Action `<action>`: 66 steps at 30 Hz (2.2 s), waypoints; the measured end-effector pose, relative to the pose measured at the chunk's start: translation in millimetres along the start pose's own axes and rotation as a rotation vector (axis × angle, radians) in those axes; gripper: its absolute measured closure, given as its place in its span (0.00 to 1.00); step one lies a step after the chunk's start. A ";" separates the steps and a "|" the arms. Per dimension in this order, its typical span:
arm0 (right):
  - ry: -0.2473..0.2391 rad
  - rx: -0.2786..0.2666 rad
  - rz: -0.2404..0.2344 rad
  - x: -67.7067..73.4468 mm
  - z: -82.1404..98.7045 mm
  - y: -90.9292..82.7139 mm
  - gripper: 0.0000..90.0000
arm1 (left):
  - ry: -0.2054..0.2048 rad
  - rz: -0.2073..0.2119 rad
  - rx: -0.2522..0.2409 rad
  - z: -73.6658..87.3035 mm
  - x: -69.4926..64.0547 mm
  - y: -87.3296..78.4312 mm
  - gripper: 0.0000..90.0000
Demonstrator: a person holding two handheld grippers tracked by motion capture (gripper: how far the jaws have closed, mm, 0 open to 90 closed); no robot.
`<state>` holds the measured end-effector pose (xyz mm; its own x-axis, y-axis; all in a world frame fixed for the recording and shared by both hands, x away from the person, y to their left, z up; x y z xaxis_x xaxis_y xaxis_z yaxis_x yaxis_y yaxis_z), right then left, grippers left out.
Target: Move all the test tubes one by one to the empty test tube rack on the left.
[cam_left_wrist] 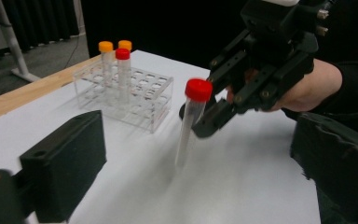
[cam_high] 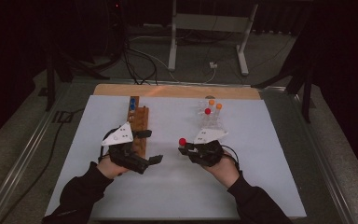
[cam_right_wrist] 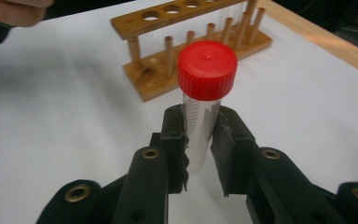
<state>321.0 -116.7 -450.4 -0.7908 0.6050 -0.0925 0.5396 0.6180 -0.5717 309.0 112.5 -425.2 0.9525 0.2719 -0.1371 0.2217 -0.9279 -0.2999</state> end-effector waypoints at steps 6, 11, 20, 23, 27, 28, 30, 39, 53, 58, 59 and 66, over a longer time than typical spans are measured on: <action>-0.005 0.003 -0.020 5.9 -0.3 2.2 0.83 | 0.011 0.004 -0.003 -1.9 -1.5 11.4 0.16; -0.010 0.005 -0.031 9.0 -0.4 2.7 0.83 | 0.024 0.018 0.018 -2.1 -3.5 24.0 0.26; -0.015 0.002 -0.039 11.9 -1.3 1.9 0.83 | 0.041 0.022 0.024 -1.8 -3.3 39.6 0.49; -0.015 0.002 -0.042 12.4 -1.6 2.1 0.83 | 0.048 0.025 0.027 -2.1 -3.6 43.5 0.57; -0.015 0.003 -0.045 13.0 -1.7 2.1 0.84 | 0.060 0.025 0.041 -2.4 -3.2 47.1 0.67; -0.015 0.002 -0.045 13.1 -1.7 2.1 0.83 | 0.061 0.027 0.046 -2.3 -3.3 48.1 0.69; -0.016 0.002 -0.046 13.1 -1.8 1.9 0.83 | 0.064 0.028 0.052 -1.9 -3.3 49.9 0.72; -0.016 0.000 -0.046 12.9 -2.0 0.9 0.83 | 0.084 0.012 0.061 -2.8 -3.2 50.3 0.79; 0.021 -0.045 -0.015 8.2 -2.3 -4.7 0.48 | 0.070 -0.022 0.026 -15.2 7.0 32.8 0.80; 0.053 -0.071 -0.014 5.6 -4.4 -8.1 0.26 | 0.062 -0.057 0.009 -25.6 17.0 20.0 0.80; 0.058 -0.075 -0.010 5.2 -5.0 -8.8 0.23 | 0.064 -0.067 0.005 -27.8 18.9 17.5 0.80; 0.073 -0.090 -0.003 3.8 -6.6 -10.6 0.12 | 0.069 -0.134 -0.006 -41.8 35.4 -2.3 0.80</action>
<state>314.2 -117.6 -439.4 -0.7713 0.6358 -0.0297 0.5636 0.6606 -0.4959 351.0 113.6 -389.9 0.9262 0.3758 -0.0307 0.3493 -0.8858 -0.3054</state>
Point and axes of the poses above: each handheld gripper's, and its own axes: y roughly forward along the jaws, z roughly out of its underside, x roughly to its left, the point moved 3 cm from there along y, roughly forward along the jaws, and after that the axes turned 8 degrees about z, right-handed, at the moved point
